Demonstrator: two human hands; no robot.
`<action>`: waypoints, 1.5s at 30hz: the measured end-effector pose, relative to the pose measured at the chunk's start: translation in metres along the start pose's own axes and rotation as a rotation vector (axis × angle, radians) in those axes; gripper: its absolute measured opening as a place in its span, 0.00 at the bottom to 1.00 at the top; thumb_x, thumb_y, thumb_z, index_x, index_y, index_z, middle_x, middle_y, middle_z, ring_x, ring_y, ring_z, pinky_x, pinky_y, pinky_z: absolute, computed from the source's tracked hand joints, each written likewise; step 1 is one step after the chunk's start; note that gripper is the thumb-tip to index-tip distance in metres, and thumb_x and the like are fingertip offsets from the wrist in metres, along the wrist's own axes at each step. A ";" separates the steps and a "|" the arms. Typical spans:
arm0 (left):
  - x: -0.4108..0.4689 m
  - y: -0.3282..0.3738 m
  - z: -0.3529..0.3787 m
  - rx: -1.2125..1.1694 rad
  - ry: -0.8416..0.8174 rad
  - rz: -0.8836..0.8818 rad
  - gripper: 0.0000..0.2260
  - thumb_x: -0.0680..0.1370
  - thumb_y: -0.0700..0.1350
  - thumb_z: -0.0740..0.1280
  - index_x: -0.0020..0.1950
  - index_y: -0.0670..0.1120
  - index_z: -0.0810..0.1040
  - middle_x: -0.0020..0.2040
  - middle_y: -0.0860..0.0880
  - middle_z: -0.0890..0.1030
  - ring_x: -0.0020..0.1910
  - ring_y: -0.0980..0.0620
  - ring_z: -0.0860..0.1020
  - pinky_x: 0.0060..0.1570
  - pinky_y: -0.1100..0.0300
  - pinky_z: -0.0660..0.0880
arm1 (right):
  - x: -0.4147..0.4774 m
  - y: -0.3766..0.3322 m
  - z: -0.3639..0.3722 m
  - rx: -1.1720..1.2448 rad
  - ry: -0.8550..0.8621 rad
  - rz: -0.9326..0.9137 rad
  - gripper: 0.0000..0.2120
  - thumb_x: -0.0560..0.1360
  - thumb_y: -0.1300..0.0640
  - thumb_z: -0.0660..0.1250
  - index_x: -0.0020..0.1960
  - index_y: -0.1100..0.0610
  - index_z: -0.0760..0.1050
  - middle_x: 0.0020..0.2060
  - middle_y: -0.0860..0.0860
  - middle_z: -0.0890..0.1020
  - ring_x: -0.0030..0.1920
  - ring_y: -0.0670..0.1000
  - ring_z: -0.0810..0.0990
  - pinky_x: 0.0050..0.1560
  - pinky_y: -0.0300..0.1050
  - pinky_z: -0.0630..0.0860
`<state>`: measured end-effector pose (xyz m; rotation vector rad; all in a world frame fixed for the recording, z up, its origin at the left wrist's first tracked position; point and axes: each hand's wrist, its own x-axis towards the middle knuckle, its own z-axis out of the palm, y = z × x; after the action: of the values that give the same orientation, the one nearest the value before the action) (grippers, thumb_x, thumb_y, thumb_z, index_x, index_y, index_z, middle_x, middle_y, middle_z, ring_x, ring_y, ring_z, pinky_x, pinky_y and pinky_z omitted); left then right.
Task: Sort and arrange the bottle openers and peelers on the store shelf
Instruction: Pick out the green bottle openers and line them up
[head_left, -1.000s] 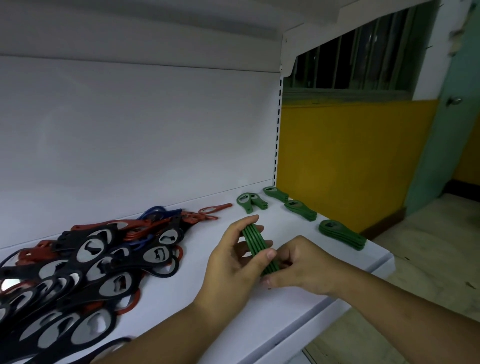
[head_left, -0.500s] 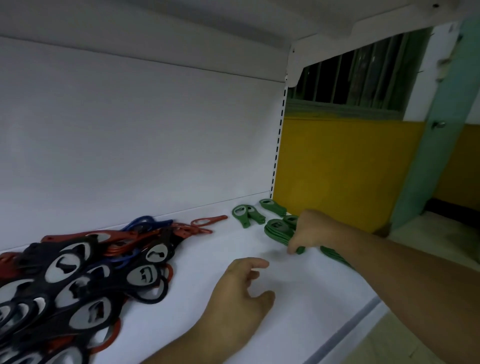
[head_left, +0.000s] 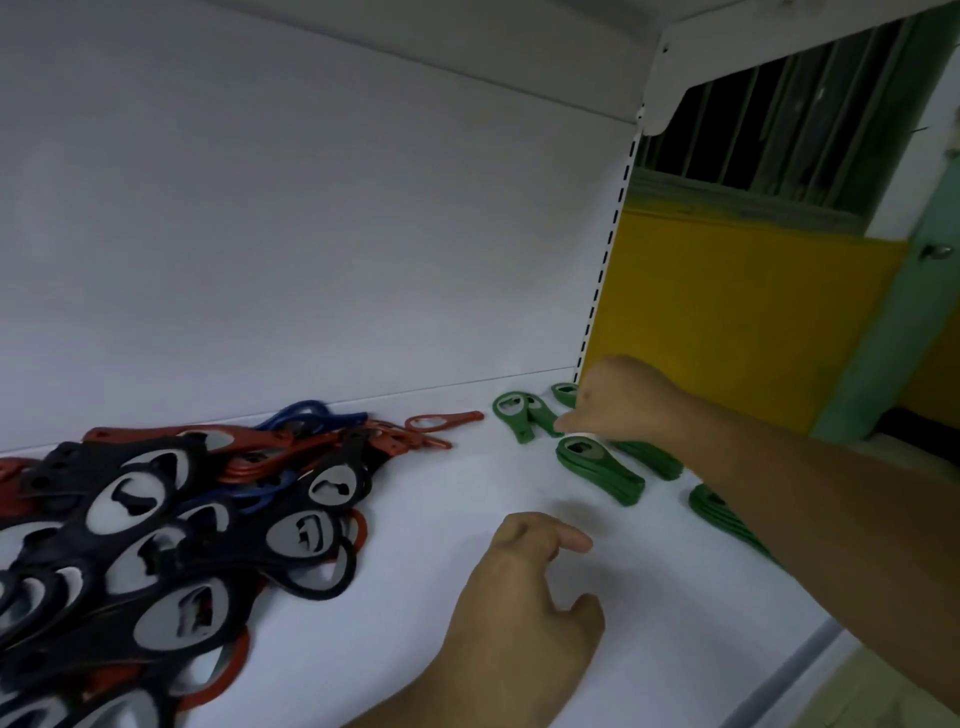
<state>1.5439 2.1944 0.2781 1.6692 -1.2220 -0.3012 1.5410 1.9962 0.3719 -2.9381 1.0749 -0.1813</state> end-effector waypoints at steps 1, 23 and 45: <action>0.000 0.001 0.000 0.003 -0.003 0.002 0.14 0.72 0.44 0.69 0.44 0.64 0.69 0.55 0.65 0.68 0.53 0.68 0.70 0.58 0.77 0.65 | 0.003 -0.010 0.005 -0.005 0.019 -0.016 0.23 0.69 0.48 0.72 0.28 0.55 0.61 0.25 0.50 0.65 0.27 0.49 0.66 0.27 0.40 0.58; 0.011 0.003 -0.003 -0.004 -0.017 -0.154 0.10 0.75 0.46 0.67 0.44 0.61 0.70 0.55 0.65 0.66 0.59 0.62 0.71 0.63 0.71 0.66 | 0.037 -0.055 0.047 -0.225 0.102 -0.012 0.11 0.73 0.52 0.65 0.38 0.55 0.68 0.35 0.50 0.73 0.40 0.52 0.74 0.38 0.41 0.69; 0.011 0.003 -0.003 0.032 -0.027 -0.098 0.12 0.75 0.47 0.67 0.39 0.62 0.67 0.52 0.67 0.65 0.57 0.67 0.70 0.59 0.78 0.62 | 0.062 0.004 0.028 0.072 0.082 0.037 0.24 0.71 0.51 0.69 0.26 0.56 0.57 0.23 0.50 0.62 0.25 0.48 0.61 0.26 0.40 0.54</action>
<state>1.5492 2.1868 0.2857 1.7613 -1.1723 -0.3675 1.5881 1.9521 0.3506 -2.8681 1.1067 -0.3353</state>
